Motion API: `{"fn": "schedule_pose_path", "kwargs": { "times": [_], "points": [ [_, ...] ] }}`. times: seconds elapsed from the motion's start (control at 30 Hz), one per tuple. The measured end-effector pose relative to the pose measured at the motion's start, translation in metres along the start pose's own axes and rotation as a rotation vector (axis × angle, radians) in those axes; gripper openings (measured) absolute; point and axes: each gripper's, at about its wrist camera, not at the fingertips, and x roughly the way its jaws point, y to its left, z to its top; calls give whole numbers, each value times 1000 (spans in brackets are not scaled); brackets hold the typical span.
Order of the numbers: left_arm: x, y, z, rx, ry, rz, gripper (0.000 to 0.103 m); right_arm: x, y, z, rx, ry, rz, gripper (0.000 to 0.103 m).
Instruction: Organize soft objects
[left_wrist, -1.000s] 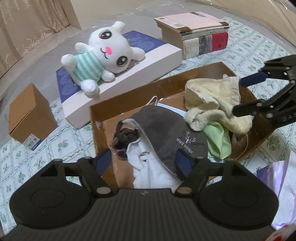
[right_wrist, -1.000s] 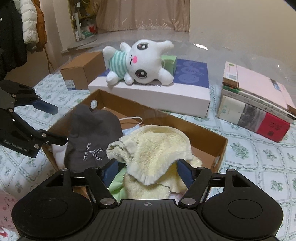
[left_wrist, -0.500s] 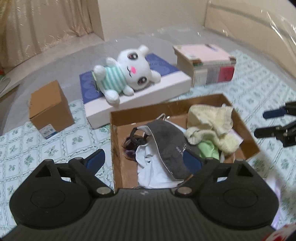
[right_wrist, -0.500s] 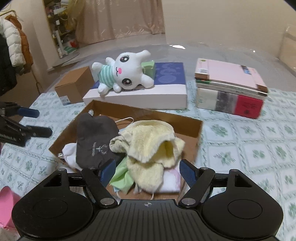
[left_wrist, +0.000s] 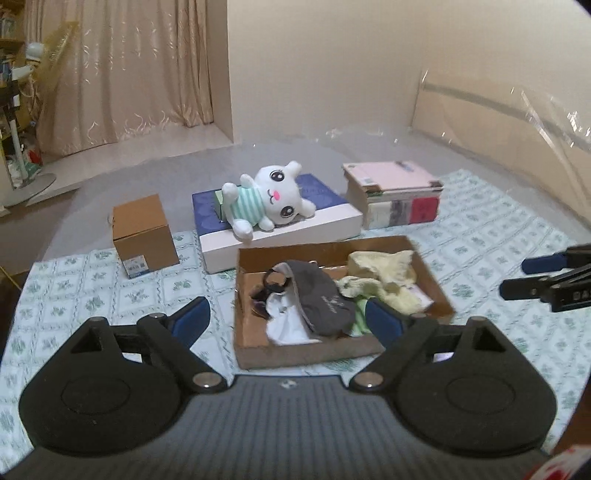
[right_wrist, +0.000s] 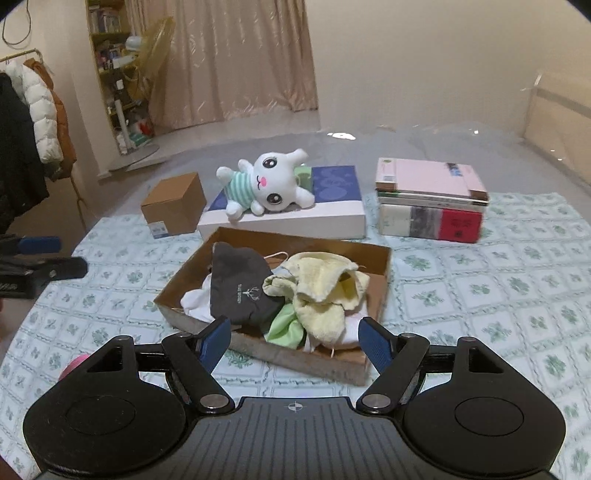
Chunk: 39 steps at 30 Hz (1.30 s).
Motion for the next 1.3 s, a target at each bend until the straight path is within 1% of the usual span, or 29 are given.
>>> {"fn": "schedule_pose_path", "kwargs": {
  "times": [0.1, 0.17, 0.27, 0.33, 0.43, 0.5, 0.7, 0.8, 0.87, 0.97, 1.1, 1.3],
  "points": [
    [-29, -12, -16, 25, -38, 11, 89, -21, 6, -14, 18, -17, -6, 76],
    [-48, -23, -28, 49, -73, 9, 89, -31, 9, -24, 22, -3, -19, 76],
    [-73, -37, -46, 22, -111, 14, 89, -46, 10, -40, 56, 1, -26, 76],
    [-87, -45, -59, -13, -117, 22, 89, -58, 11, -51, 71, -5, -31, 76],
    [-98, -58, -79, -51, -78, 29, 89, -73, 13, -67, 87, -8, -20, 76],
    [-105, -66, -94, -76, -52, 39, 89, -81, 17, -77, 74, -1, -33, 76],
    [-129, -78, -137, -167, -37, 86, 89, -105, 30, -110, 30, 5, -57, 76],
    [-141, -84, -153, -183, -32, 122, 89, -114, 34, -126, 32, 9, -51, 76],
    [-148, -89, -161, -192, -25, 131, 89, -120, 37, -135, 29, 13, -49, 76],
    [-155, -96, -170, -194, -12, 132, 89, -126, 39, -148, 29, 20, -68, 76],
    [-160, -105, -181, -209, 13, 109, 89, -133, 41, -164, 23, 33, -81, 76],
    [-161, -123, -197, -208, 55, 98, 89, -141, 44, -189, 24, 72, -70, 76]
  ]
}}
